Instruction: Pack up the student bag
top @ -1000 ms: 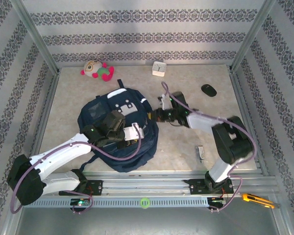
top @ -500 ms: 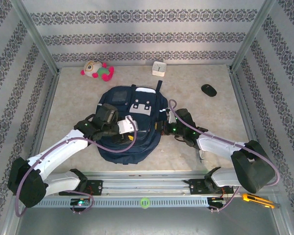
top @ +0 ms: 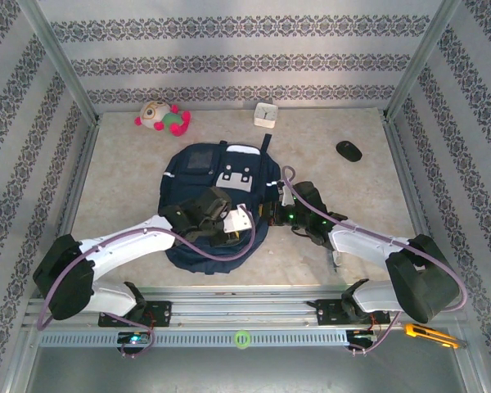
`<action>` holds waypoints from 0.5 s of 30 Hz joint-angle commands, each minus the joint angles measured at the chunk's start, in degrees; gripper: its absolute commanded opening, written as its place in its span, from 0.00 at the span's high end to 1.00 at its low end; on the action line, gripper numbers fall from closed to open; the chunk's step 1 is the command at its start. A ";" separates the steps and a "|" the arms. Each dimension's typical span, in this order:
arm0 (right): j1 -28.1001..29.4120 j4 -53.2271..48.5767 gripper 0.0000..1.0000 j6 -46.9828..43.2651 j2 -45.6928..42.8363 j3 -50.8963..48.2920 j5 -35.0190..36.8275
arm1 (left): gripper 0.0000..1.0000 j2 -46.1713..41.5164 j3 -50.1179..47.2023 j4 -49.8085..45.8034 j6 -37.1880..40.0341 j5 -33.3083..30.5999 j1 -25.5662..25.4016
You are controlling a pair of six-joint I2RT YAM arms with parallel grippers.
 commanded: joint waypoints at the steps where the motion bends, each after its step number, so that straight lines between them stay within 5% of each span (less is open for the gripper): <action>1: -2.03 1.23 1.00 -0.15 -1.03 0.33 -1.59 | 0.91 -2.08 0.11 0.38 4.05 -1.48 0.58; 4: -6.45 0.83 1.00 -1.57 0.24 0.89 -3.64 | 1.00 -4.72 -0.92 -4.83 7.99 3.30 1.54; 10: -15.38 0.43 1.00 -5.25 6.26 5.17 -9.34 | 1.00 -9.59 -3.17 -11.68 11.44 11.52 4.30; 15: -16.04 0.44 1.00 -7.07 6.62 6.31 -12.93 | 1.00 -11.09 -4.79 -6.03 6.69 9.53 4.53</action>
